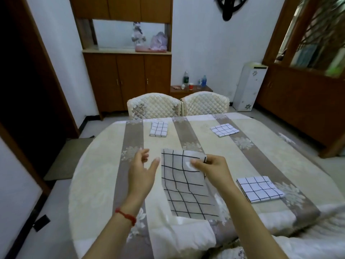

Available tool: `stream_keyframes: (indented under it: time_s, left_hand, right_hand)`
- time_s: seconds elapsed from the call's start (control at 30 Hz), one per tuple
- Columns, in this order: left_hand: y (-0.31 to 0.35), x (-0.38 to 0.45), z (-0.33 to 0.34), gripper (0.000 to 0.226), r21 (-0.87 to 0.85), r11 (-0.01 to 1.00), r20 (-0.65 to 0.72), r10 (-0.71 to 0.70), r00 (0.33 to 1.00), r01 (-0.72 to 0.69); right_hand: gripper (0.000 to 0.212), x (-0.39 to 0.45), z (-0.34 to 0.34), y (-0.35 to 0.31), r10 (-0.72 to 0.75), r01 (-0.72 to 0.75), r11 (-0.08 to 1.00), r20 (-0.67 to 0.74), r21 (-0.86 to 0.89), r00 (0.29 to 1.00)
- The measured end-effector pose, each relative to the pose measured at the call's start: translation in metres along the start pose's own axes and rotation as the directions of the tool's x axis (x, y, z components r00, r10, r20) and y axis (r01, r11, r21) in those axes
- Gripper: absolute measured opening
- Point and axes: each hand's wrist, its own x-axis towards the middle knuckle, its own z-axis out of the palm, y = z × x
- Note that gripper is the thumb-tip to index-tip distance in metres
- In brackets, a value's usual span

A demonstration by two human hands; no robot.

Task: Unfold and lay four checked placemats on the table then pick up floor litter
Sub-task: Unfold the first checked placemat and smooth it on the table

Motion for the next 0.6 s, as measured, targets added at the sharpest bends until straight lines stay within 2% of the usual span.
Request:
stream_keyframes:
  time_s: [0.07,0.13,0.23,0.3,0.47,0.6]
  left_hand:
    - [0.001,-0.015,0.01,0.013,0.002,1.0,0.088,0.028,0.996,-0.028]
    - [0.003,-0.025,0.018,0.005,-0.054,0.998,0.181,-0.019,0.983,0.029]
    - [0.011,-0.034,0.027,0.005,-0.132,0.981,0.336,-0.092,0.937,0.144]
    - [0.016,-0.037,0.029,0.007,-0.21,0.962,0.399,-0.08,0.913,0.176]
    - [0.016,-0.037,0.028,0.012,-0.344,0.917,0.394,-0.055,0.918,0.202]
    - [0.012,-0.034,0.025,0.017,-0.372,0.905,0.349,-0.067,0.935,0.204]
  right_hand:
    - [0.019,-0.003,0.006,-0.002,-0.002,0.002,1.0,0.04,0.001,0.999]
    - [0.007,-0.005,0.011,-0.004,-0.032,0.036,0.997,0.06,-0.07,0.998]
    - [0.015,-0.007,0.017,-0.001,-0.058,0.068,0.986,0.074,-0.152,0.996]
    - [0.011,-0.009,0.019,0.002,-0.045,0.058,0.988,0.091,-0.141,0.995]
    - [0.017,-0.015,0.017,0.005,-0.058,0.058,0.998,0.108,0.008,0.992]
    - [0.025,-0.017,0.015,0.007,-0.086,0.084,0.996,0.136,0.021,0.987]
